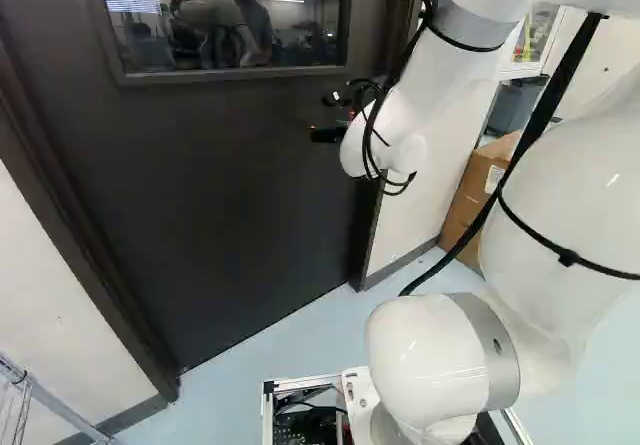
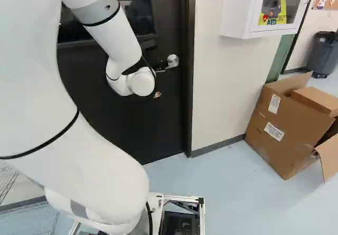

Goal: Open the door and move inside

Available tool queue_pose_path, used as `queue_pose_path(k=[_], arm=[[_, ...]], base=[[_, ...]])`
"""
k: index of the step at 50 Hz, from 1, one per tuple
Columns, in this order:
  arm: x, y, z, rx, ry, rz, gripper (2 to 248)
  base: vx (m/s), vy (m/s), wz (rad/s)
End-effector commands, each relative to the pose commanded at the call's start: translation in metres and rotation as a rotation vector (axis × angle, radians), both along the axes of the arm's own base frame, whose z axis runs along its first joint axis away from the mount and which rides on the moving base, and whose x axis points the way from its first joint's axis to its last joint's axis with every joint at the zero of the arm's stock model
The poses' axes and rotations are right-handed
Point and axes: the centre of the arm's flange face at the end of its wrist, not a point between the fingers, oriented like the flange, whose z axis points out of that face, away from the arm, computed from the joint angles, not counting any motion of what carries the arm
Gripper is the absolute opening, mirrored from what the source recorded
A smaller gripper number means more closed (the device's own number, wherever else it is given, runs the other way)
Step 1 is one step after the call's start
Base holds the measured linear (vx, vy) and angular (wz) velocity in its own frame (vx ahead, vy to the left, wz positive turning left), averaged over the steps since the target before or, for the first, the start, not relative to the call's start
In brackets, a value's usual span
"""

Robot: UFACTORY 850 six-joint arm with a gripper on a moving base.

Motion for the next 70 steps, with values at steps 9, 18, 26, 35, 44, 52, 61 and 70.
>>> queue_pose_path(k=[9,18,26,35,44,52,61,70], arm=[[0.001,0.000,-0.009,0.001,0.022,0.000,247],[0.001,0.000,-0.019,0.003,0.044,0.000,247],[0.002,0.000,-0.027,0.004,0.063,0.000,247],[0.003,0.000,-0.036,0.005,0.085,0.000,247],[0.004,0.000,-0.045,0.006,0.107,0.000,247],[0.005,0.000,-0.054,0.007,0.126,0.000,247],[0.006,0.000,-0.063,0.009,0.148,0.000,247],[0.007,-0.001,-0.073,0.010,0.170,0.000,247]], base=[[0.000,0.000,0.000],[0.000,0.000,0.000],[0.000,0.000,0.000],[0.000,0.000,0.000],[0.000,0.000,0.000],[0.000,0.000,0.000],[0.000,0.000,0.000],[0.000,0.000,0.000]])
